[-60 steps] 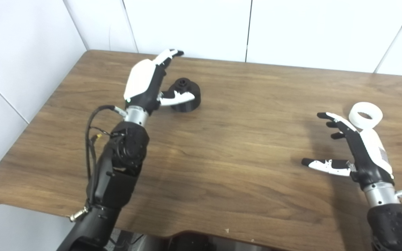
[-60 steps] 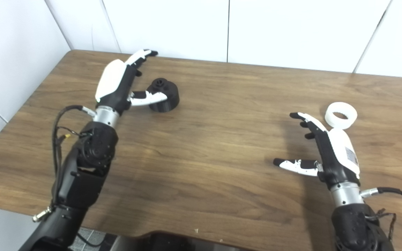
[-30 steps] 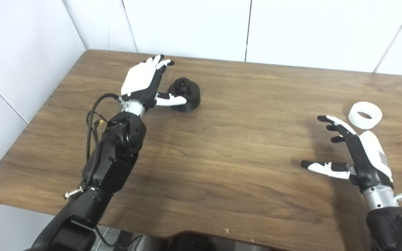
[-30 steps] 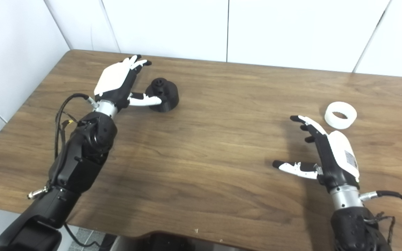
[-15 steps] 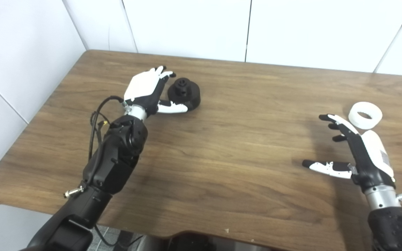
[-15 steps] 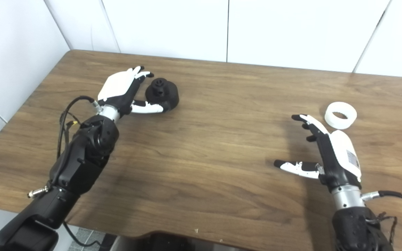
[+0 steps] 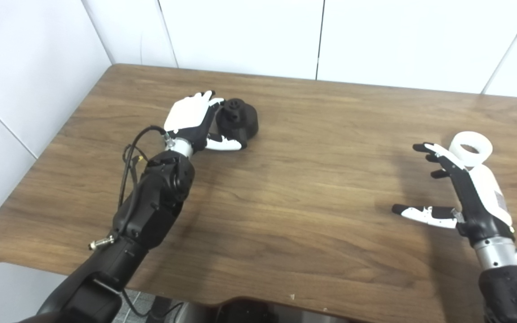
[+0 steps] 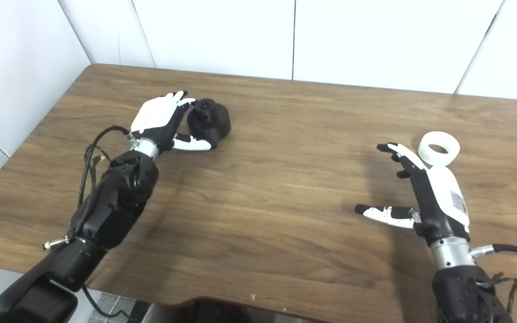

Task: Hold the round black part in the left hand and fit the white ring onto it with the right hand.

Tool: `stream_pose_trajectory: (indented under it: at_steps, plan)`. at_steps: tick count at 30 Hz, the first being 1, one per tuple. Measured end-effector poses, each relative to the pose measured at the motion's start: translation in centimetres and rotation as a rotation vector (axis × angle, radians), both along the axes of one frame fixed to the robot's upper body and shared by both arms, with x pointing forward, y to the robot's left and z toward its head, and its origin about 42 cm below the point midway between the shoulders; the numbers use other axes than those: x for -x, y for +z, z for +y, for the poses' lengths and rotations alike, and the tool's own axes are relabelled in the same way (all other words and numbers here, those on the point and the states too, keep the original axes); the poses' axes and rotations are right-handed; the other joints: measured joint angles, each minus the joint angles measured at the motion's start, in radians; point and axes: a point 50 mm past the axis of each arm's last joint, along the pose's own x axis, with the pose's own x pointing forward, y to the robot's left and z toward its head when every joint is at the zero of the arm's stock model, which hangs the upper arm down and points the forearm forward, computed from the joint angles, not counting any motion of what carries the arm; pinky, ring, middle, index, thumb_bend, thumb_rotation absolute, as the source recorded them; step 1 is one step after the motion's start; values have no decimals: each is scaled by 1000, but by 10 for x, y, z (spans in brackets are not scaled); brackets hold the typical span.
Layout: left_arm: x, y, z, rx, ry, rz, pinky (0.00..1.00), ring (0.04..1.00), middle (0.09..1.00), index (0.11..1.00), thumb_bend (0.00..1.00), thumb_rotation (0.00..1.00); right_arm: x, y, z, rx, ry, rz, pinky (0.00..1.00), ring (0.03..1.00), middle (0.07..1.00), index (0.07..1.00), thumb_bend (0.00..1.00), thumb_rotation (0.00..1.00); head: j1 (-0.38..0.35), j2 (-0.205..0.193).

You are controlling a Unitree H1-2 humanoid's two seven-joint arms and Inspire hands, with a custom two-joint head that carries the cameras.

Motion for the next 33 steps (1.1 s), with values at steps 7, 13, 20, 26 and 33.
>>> stream_pose_trajectory:
  at_steps: [7, 13, 20, 26, 33]
  plan:
    - [-2, -12, 1, 3, 16, 20, 1000, 1000, 1000, 844, 1000, 517, 3, -3, -3, 3, -7, 12, 710, 838, 889, 824, 800, 181, -2, 5]
    - [-4, -17, 1, 18, 17, -22, 1000, 1000, 1000, 801, 1000, 462, 3, -3, -3, 3, -6, 12, 694, 827, 883, 818, 805, 182, -6, 8]
    - [-7, -18, -2, 59, 14, -85, 1000, 1000, 1000, 700, 975, 386, 5, 2, -2, 1, -3, -7, 701, 832, 886, 819, 800, 168, -6, 14]
    - [-7, -18, -1, 93, 19, -103, 1000, 1000, 1000, 635, 927, 316, 6, 2, -3, 1, -4, -4, 693, 826, 884, 816, 803, 173, -6, 17]
    - [-6, -18, -5, 149, -8, -117, 1000, 1000, 1000, 604, 930, 292, 6, 1, -3, 0, -6, -1, 699, 831, 885, 818, 803, 176, -28, 23]
